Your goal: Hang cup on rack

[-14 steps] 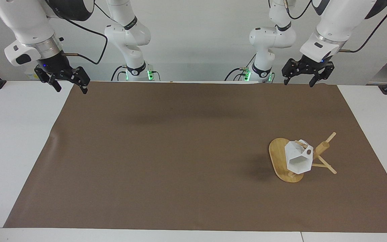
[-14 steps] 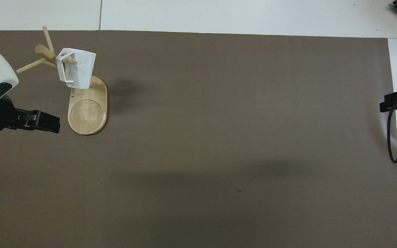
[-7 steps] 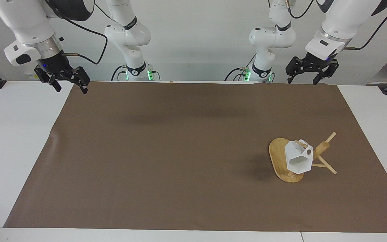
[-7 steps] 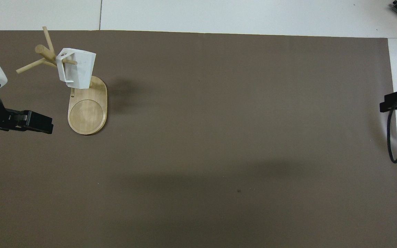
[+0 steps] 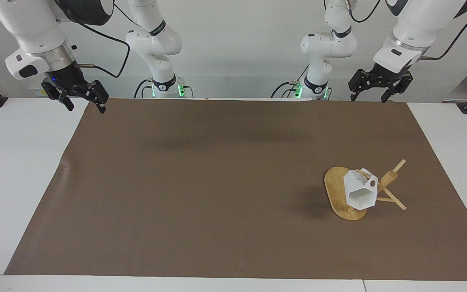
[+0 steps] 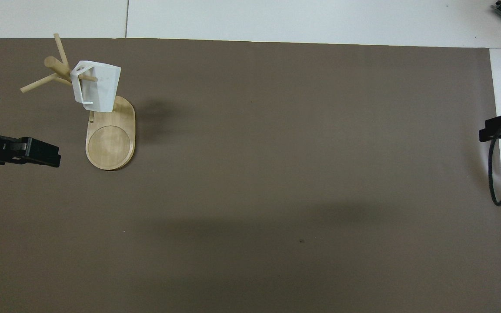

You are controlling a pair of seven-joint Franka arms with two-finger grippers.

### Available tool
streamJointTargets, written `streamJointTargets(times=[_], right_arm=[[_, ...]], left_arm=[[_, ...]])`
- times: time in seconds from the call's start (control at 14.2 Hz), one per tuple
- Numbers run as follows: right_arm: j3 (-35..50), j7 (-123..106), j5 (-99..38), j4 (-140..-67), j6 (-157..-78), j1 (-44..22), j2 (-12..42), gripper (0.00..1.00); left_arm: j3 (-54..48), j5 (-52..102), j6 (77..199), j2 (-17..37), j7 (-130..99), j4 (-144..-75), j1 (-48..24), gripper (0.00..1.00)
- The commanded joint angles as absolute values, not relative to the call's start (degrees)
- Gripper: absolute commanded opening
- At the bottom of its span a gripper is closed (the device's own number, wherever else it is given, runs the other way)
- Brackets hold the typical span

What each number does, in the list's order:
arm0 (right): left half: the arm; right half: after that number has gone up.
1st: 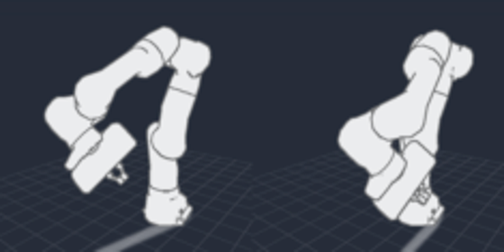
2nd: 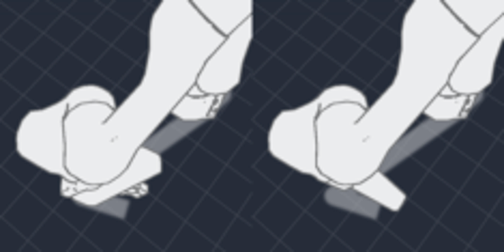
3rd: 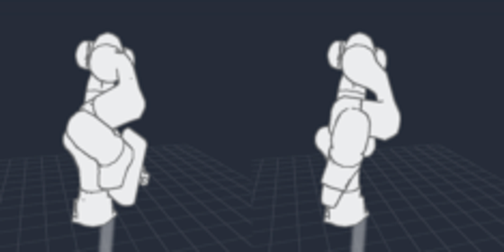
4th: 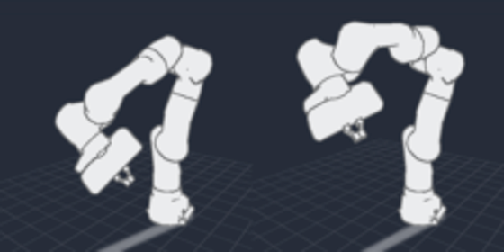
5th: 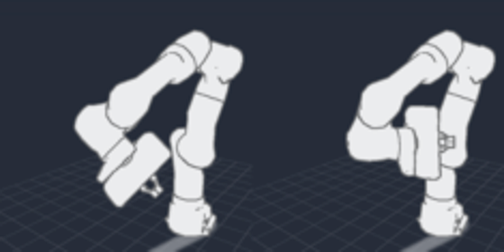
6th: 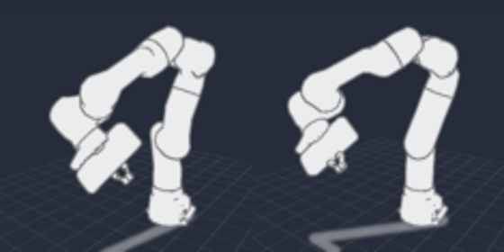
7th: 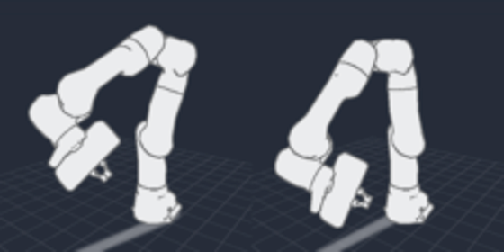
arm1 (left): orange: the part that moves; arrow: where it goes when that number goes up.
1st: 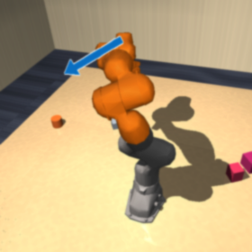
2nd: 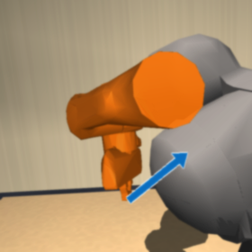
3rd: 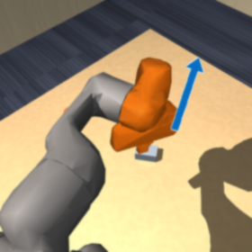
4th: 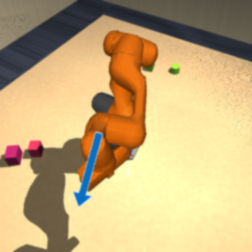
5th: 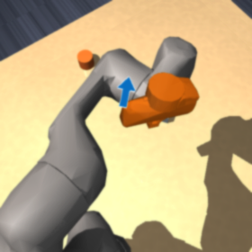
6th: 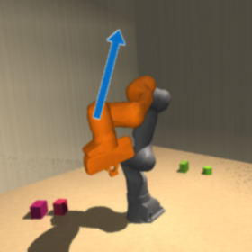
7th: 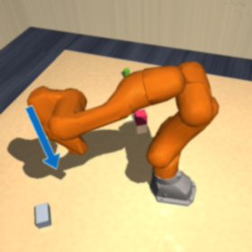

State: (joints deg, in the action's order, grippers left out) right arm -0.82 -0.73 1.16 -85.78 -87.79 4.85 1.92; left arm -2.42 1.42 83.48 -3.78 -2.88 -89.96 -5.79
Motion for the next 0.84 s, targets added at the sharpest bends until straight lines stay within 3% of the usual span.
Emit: streamJointTargets(times=[0.0,0.77], right_arm=[[-0.7,-0.9,0.1,-86.7,-87.3,5.1,0.8,1.00],[-0.7,-0.9,0.1,-86.7,-87.3,5.1,0.8,1.00]], left_arm=[[-2.7,0.6,84.1,-4.4,-3.3,-90.3,-4.7,1.00],[-2.9,0.5,83.6,-4.4,-3.3,-90.1,-5.1,1.00]])
